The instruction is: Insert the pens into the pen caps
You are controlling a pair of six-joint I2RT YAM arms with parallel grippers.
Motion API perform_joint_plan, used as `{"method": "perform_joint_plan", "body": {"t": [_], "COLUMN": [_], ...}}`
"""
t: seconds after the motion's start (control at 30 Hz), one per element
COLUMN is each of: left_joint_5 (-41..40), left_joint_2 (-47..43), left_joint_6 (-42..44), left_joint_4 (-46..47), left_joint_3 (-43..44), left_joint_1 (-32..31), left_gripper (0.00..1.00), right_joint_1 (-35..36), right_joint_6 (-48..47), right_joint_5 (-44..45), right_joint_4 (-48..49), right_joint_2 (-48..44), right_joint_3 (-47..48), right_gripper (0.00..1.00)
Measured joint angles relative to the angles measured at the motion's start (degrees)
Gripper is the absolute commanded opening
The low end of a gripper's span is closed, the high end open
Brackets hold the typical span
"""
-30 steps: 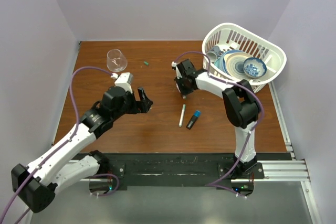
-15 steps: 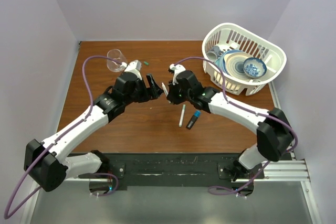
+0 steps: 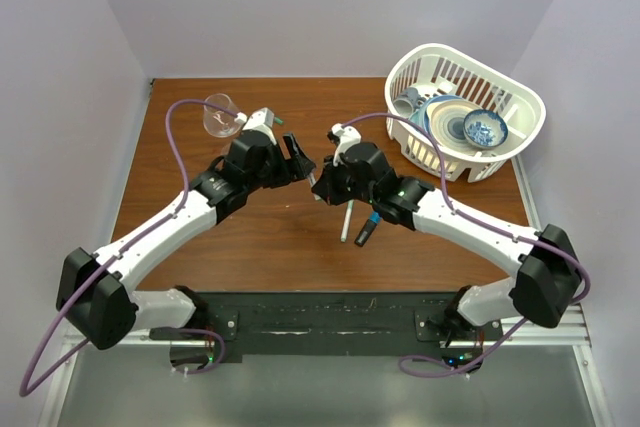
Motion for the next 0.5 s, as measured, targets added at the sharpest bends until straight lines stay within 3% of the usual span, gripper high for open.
{"method": "perform_joint_plan", "body": {"t": [0.23,0.33,0.37,0.47,0.5], "left_joint_5": [0.11,0.87,1.29,3.32,4.31], "left_joint_2": [1.99,2.08,2.08,2.08,2.08], "left_joint_6": [-0.13,-0.46,-0.55,-0.81,-1.22], "left_joint_4": [0.26,1.27,1.7,3.21,4.02], "left_joint_3": [0.35,0.35,0.35,0.35,0.35], "left_joint_1": [0.0,0.0,0.0,0.0,0.0], "left_gripper": [0.63,0.45,0.3,0.0,0.0], "right_joint_1": [1.05,1.16,1.16,1.16,1.16], "right_joint_6": [1.75,2.29,2.45,2.56,2.73], "right_joint_5": [-0.68,-1.05,-1.07,-1.53,-1.9], "right_joint_4": [0.28,0.57,0.74,1.14,1.05], "right_joint_2": [-2.14,-2.4,-2.4,-2.29,-2.16], "right_joint_3": [-0.42,-0.42,-0.42,-0.42,-0.42], "right_gripper": [0.0,0.0,0.0,0.01,0.04]}}
